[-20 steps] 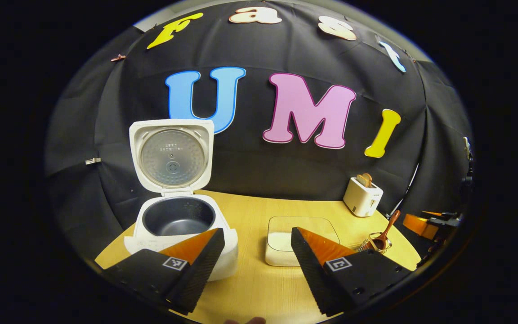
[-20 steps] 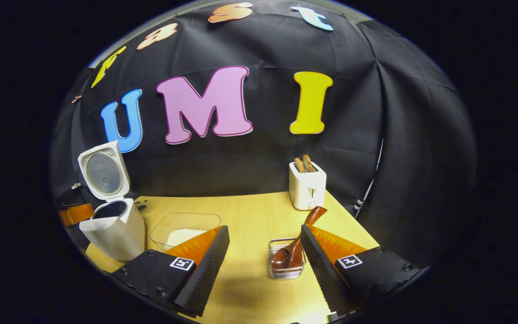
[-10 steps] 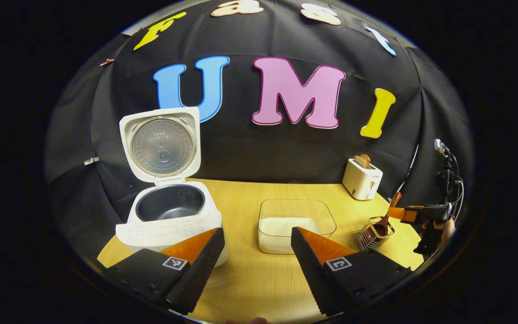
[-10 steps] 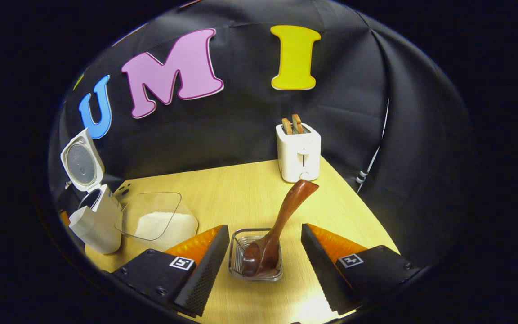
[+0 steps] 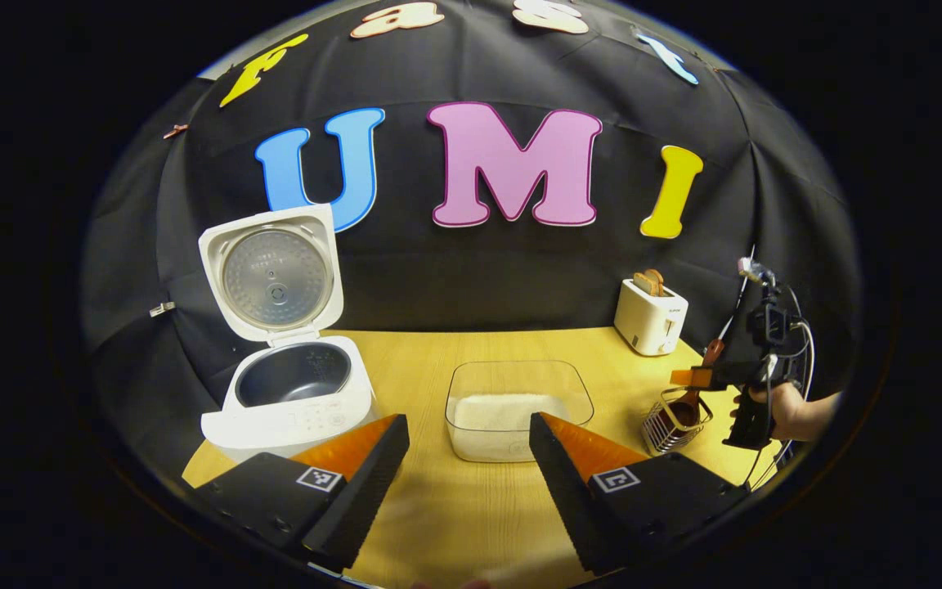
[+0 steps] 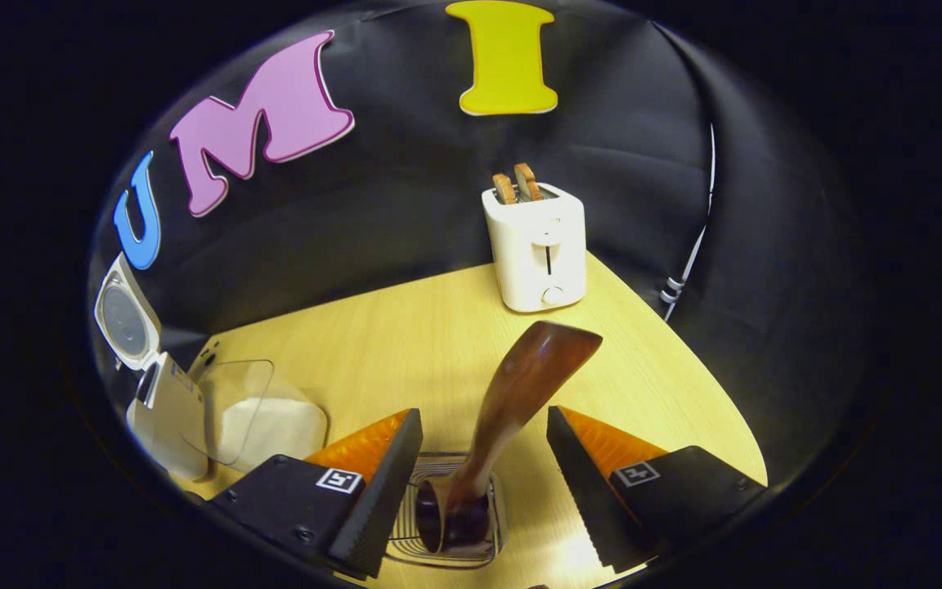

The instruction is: Close the left gripper, press the button to open the rice cooker; take a wooden spoon from the chopstick holder with the right hand, scoop a spoonful of rice and pour it into the rice cooker, then put the wooden spoon back into the chopstick holder.

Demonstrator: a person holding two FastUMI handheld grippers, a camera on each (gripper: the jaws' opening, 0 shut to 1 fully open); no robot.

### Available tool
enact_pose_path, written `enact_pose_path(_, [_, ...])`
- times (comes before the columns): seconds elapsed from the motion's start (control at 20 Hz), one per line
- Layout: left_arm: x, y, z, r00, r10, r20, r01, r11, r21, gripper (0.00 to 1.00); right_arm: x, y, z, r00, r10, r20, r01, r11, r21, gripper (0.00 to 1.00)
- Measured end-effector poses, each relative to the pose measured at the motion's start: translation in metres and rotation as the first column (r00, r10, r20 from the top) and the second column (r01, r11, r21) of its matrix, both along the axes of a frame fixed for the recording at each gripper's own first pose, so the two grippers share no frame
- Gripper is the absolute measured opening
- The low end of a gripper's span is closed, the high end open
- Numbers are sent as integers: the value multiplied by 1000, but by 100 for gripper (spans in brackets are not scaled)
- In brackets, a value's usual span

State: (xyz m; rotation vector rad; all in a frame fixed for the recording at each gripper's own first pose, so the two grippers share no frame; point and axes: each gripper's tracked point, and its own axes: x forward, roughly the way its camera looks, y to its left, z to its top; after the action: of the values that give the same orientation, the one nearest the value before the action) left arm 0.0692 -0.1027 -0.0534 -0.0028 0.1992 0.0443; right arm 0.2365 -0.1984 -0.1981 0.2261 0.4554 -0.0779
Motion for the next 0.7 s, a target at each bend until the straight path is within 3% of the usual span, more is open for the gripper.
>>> enact_pose_path(0.05, [1, -2, 2, 1000, -2, 3, 2, 1000, 6, 95, 4, 2, -3, 1000, 6, -2, -6, 1000, 13, 92])
enact_pose_path(0.1, [0, -4, 1, 1000, -5, 1, 5, 1000, 12, 95, 8, 5, -4, 1000, 13, -2, -13, 999, 29, 81])
enact_pose_path(0.25, [-1, -2, 1, 1000, 16, 2, -16, 1000, 27, 95, 15, 13, -5, 999, 41, 0, -41, 998, 51, 71])
enact_pose_path(0.3, [-1, -4, 1, 1000, 19, 6, -19, 999, 28, 95, 18, 12, -5, 999, 41, 8, -41, 998, 45, 44])
enact_pose_path(0.4, [0, -8, 0, 1000, 12, 4, -12, 1000, 27, 95, 19, 6, -8, 999, 32, 4, -33, 998, 45, 25])
enact_pose_path(0.45, [1, -10, 1, 1000, 8, 3, -8, 1000, 29, 95, 18, 6, -8, 1000, 30, -8, -30, 998, 63, 20])
enact_pose_path(0.5, [3, -13, 0, 1000, 2, 3, -2, 1000, 31, 95, 18, 5, -7, 999, 30, -15, -29, 996, 87, 32])
enact_pose_path(0.55, [3, -15, 2, 1000, -5, 6, 4, 999, 34, 95, 20, 7, -9, 999, 34, -27, -31, 992, 120, 19])
enact_pose_path(0.6, [2, -16, 3, 1000, -10, 8, 10, 999, 39, 95, 21, 9, -9, 999, 37, -30, -32, 989, 147, 26])
enact_pose_path(0.7, [1, -17, 1, 1000, -17, 10, 16, 999, 45, 95, 16, 14, -2, 998, 44, -33, -38, 988, 149, 20])
